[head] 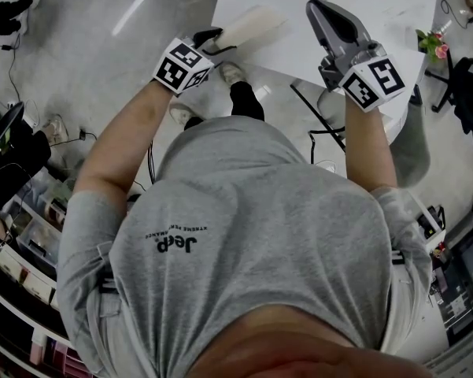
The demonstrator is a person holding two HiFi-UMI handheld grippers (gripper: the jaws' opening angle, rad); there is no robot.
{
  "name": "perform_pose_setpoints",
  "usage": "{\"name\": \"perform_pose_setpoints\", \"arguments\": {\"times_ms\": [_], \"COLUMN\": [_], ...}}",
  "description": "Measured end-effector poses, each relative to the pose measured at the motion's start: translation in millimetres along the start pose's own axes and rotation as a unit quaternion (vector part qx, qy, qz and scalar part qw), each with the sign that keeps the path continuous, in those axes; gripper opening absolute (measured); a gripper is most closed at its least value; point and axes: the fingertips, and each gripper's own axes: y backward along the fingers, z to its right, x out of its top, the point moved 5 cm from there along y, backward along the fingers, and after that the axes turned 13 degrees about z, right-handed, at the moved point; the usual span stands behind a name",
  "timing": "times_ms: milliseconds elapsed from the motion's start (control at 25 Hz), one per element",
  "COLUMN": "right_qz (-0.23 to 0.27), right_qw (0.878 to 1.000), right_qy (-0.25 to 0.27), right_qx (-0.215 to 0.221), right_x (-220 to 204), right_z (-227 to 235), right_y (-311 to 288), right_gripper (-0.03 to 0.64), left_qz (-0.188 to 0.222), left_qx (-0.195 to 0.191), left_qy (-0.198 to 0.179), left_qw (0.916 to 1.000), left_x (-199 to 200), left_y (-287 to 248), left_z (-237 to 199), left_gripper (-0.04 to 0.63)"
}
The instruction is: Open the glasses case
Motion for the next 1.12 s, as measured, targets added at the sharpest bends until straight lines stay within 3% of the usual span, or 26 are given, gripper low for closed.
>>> {"name": "perform_pose_setpoints", "arguments": {"times_ms": [400, 680, 1120], "right_qz": [-0.010, -0.012, -0.012], "right_qw": [1.000, 1.000, 1.000], "right_qy": [-0.004, -0.004, -0.004], "right_qx": [0.002, 0.006, 0.007], "right_x": [-8.3, -7.7, -6.2], "right_z": [-1.2, -5.4, -8.7], "right_y": [-9.3, -20.2, -33.8], "right_gripper": [0.006, 0.006, 0.006], "left_qz": [0.017, 0.023, 0.033], "left_qx": [-0.021, -0.042, -0.045], "left_qy": [0.060, 0.123, 0.144], "left_qw": [0.9978, 0.9913, 0.9881], "left_x": [6.1, 5.7, 8.3], "left_y": [1.4, 5.1, 11.7], "left_z": [-5.2, -13.3, -25.6], "left_gripper": [0.281, 0.281, 0.279]}}
